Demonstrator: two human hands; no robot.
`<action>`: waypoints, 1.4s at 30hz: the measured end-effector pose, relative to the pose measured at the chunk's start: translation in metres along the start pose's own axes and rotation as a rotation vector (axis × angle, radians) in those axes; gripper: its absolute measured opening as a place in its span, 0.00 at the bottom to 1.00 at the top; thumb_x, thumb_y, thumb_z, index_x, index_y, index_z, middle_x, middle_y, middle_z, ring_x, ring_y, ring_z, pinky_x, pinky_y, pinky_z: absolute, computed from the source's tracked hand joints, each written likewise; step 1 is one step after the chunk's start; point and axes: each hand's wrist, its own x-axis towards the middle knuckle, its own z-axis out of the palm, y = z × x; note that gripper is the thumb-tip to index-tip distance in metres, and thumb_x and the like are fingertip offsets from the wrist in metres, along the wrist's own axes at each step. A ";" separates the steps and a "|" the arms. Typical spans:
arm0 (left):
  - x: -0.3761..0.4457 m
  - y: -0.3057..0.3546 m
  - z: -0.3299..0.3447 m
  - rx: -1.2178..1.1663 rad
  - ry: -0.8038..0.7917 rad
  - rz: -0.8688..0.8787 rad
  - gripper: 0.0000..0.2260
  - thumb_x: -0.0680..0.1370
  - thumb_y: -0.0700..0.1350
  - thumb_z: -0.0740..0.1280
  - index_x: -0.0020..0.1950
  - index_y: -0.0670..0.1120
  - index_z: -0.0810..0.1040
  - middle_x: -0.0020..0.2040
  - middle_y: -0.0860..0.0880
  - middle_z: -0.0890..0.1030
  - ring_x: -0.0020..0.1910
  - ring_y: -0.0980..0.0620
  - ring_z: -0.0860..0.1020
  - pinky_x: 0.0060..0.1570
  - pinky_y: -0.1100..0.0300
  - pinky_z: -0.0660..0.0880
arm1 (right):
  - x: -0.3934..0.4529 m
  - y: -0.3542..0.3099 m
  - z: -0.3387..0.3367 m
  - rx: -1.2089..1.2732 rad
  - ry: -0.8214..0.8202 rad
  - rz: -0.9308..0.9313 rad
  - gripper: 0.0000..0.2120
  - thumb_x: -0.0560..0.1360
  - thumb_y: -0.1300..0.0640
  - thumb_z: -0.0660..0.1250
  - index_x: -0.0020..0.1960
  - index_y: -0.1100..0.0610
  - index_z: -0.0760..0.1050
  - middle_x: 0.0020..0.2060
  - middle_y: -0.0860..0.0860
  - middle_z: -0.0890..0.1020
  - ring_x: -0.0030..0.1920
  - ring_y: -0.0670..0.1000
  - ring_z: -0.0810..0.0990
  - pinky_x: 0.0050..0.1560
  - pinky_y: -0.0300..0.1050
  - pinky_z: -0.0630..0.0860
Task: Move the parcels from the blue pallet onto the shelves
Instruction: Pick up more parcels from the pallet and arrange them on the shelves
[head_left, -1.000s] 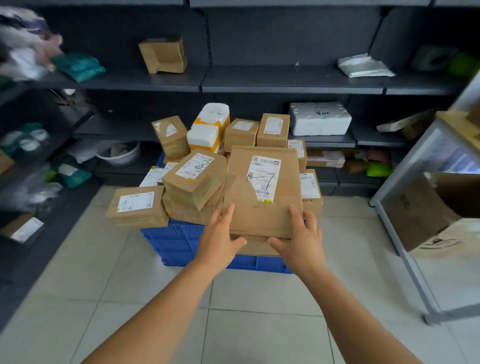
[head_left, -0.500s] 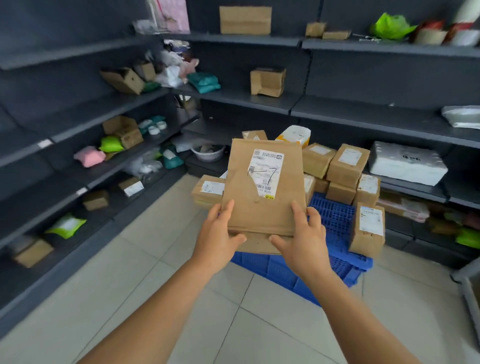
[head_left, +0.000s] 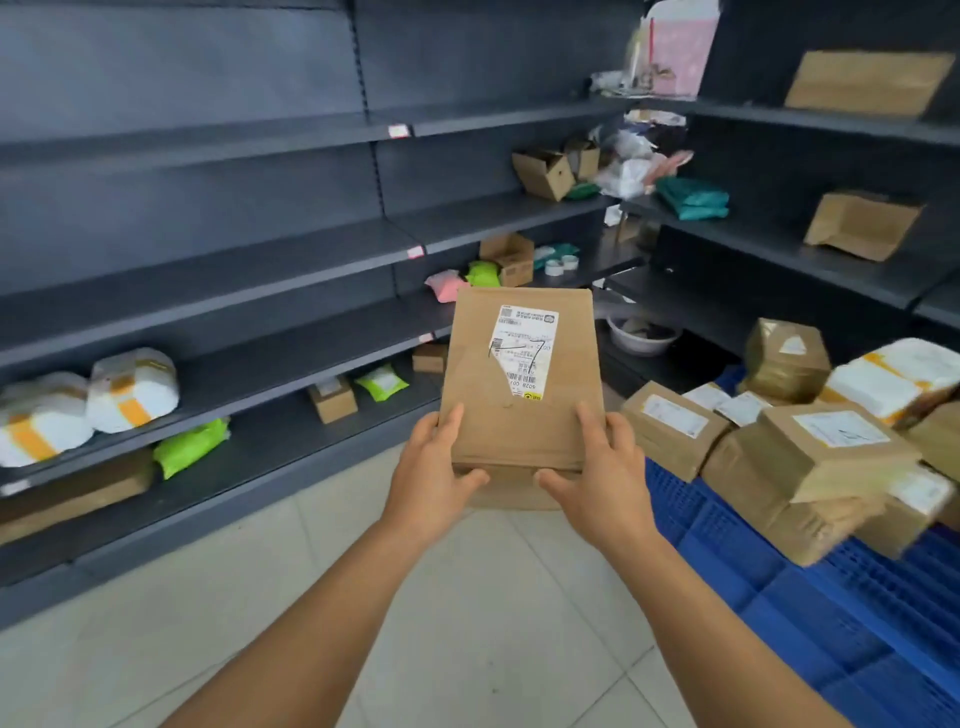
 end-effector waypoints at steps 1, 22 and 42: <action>0.004 -0.017 -0.017 0.001 0.018 -0.017 0.37 0.74 0.45 0.71 0.78 0.51 0.55 0.71 0.53 0.62 0.67 0.54 0.66 0.59 0.68 0.62 | 0.006 -0.020 0.015 0.002 -0.011 -0.021 0.42 0.72 0.46 0.70 0.77 0.47 0.50 0.74 0.50 0.53 0.68 0.55 0.59 0.67 0.50 0.66; 0.031 -0.302 -0.305 0.057 0.345 -0.362 0.37 0.75 0.48 0.71 0.78 0.51 0.55 0.71 0.52 0.62 0.65 0.53 0.68 0.60 0.62 0.69 | 0.073 -0.361 0.283 -0.008 -0.301 -0.408 0.40 0.71 0.44 0.71 0.76 0.46 0.52 0.71 0.50 0.57 0.68 0.57 0.59 0.64 0.52 0.69; 0.177 -0.542 -0.502 0.176 0.453 -0.706 0.33 0.76 0.50 0.68 0.77 0.51 0.57 0.72 0.49 0.62 0.65 0.48 0.69 0.65 0.56 0.69 | 0.231 -0.632 0.541 -0.059 -0.634 -0.644 0.39 0.73 0.42 0.67 0.77 0.46 0.51 0.74 0.52 0.55 0.71 0.58 0.59 0.67 0.56 0.68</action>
